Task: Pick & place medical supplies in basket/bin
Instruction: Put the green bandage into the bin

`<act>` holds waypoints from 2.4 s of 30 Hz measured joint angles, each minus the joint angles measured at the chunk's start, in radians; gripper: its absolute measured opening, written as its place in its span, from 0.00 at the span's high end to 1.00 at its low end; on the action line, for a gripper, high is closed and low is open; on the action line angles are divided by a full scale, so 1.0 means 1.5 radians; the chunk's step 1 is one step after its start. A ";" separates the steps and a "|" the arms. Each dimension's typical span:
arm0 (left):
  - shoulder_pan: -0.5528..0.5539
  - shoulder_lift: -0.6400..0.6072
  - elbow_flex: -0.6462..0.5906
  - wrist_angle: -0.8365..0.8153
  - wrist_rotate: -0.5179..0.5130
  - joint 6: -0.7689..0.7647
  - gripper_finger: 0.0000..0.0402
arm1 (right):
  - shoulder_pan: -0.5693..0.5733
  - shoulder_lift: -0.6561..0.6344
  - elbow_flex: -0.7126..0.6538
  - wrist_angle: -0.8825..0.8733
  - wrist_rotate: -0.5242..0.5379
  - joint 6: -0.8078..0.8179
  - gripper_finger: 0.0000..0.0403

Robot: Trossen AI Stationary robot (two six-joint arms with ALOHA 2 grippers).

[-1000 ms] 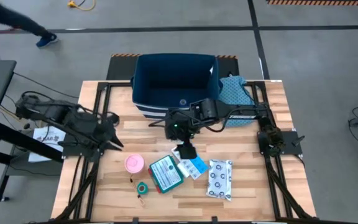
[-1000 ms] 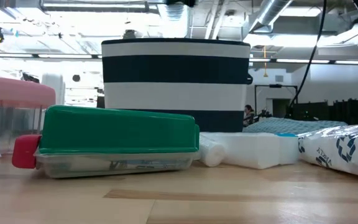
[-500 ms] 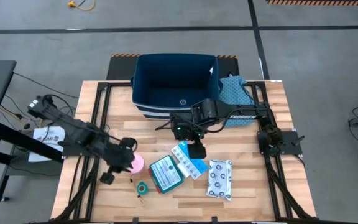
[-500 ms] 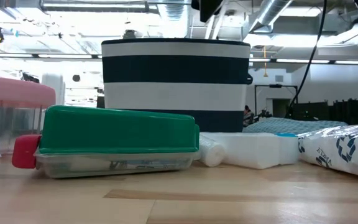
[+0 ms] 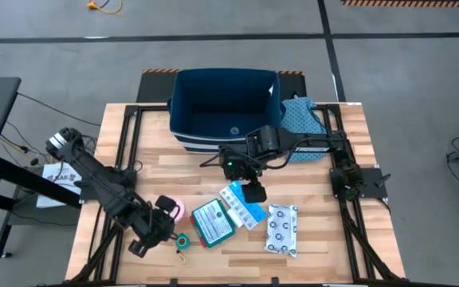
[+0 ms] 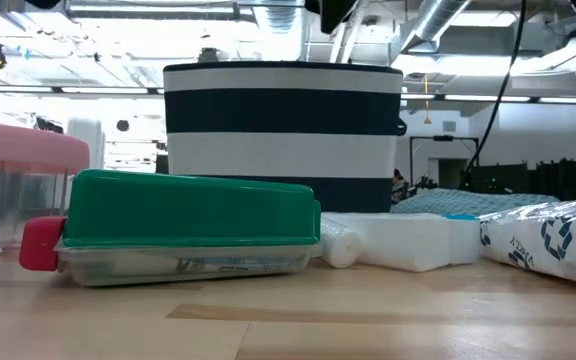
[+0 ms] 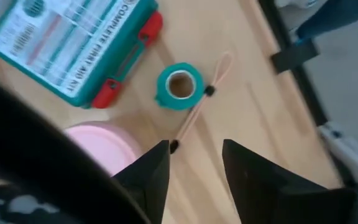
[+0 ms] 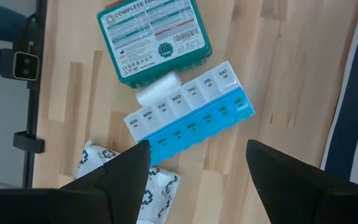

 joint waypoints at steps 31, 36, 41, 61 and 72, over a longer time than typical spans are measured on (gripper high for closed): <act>-0.066 0.165 0.000 0.141 -0.114 0.191 0.64 | -0.070 -0.179 0.001 0.000 0.033 0.008 0.35; -0.066 0.165 0.000 0.139 -0.095 0.186 0.64 | -0.068 -0.179 0.001 0.000 0.033 0.008 0.35; -0.066 0.169 0.000 0.137 -0.096 0.183 0.64 | -0.068 -0.174 0.000 0.000 0.033 0.008 0.35; -0.061 0.232 0.000 0.127 -0.090 0.093 0.64 | -0.066 -0.174 0.000 0.000 0.032 0.007 0.35; -0.053 0.274 0.000 0.165 -0.072 0.110 0.64 | -0.059 -0.174 0.001 0.000 0.031 0.007 0.35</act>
